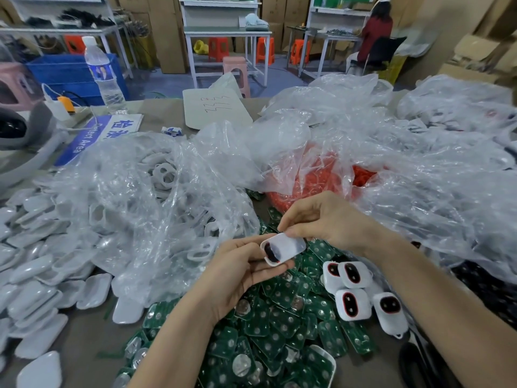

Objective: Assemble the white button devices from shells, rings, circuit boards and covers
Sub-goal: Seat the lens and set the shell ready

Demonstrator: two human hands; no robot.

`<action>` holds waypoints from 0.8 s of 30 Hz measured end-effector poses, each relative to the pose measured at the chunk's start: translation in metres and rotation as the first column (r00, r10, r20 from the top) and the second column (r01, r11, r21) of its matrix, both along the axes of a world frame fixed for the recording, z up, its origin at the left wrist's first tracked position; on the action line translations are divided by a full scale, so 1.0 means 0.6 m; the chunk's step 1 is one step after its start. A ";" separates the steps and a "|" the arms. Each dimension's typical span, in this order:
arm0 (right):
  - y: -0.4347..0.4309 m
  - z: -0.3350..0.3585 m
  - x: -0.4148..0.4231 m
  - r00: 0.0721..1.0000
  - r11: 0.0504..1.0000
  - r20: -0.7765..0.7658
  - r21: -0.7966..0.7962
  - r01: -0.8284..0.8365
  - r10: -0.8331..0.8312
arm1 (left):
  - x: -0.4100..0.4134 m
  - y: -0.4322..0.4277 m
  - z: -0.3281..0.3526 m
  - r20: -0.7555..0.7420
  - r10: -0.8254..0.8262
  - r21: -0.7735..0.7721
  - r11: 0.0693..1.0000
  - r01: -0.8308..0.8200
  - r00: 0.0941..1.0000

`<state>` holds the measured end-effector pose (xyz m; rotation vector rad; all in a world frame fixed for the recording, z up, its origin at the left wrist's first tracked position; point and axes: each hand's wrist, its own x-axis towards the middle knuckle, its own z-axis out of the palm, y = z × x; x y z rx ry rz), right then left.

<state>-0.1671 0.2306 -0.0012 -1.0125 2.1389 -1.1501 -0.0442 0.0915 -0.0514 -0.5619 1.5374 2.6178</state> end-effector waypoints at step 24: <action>-0.008 -0.034 0.022 0.990 0.992 -0.119 -0.111 0.060 -0.073 | 0.001 -0.002 -0.004 -0.043 -0.031 0.004 0.999 0.031 0.999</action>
